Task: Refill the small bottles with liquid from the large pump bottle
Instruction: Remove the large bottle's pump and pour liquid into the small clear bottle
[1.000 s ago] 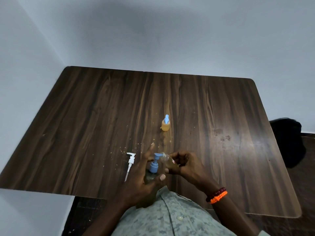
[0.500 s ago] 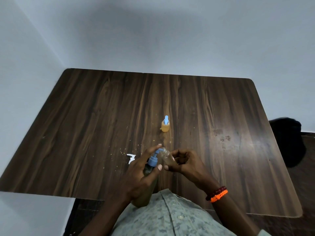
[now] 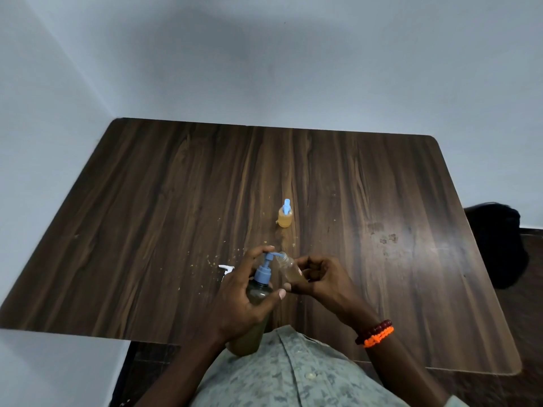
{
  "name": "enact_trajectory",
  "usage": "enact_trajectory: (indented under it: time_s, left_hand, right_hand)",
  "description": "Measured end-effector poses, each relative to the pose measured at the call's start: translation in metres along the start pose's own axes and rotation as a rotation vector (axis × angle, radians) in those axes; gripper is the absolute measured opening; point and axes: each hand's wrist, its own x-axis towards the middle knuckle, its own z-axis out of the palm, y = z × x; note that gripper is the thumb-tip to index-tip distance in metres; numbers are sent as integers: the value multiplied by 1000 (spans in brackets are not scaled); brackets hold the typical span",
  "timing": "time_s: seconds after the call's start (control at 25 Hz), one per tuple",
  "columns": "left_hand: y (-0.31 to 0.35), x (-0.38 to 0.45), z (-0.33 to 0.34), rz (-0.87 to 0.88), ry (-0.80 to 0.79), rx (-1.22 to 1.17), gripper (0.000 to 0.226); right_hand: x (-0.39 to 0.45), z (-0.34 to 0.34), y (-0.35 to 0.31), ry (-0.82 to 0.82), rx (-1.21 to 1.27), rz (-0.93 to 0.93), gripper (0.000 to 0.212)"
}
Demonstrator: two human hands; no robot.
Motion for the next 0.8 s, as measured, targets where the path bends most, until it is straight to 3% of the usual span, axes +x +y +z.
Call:
enact_trajectory:
  time_s: [0.16, 0.36, 0.6, 0.8]
  left_hand:
    - [-9, 4, -1, -9, 43, -3, 54]
    - [-5, 1, -3, 0, -31, 32, 69]
    - [2, -1, -1, -26, 32, -15, 70]
    - [3, 1, 1, -43, 58, 44, 53]
  right_hand:
    - [-2, 2, 1, -10, -26, 5, 34]
    - [-1, 2, -2, 0, -10, 13, 34]
    - [-5, 4, -8, 10, -31, 1, 37]
    - [-7, 4, -4, -5, -4, 15, 35]
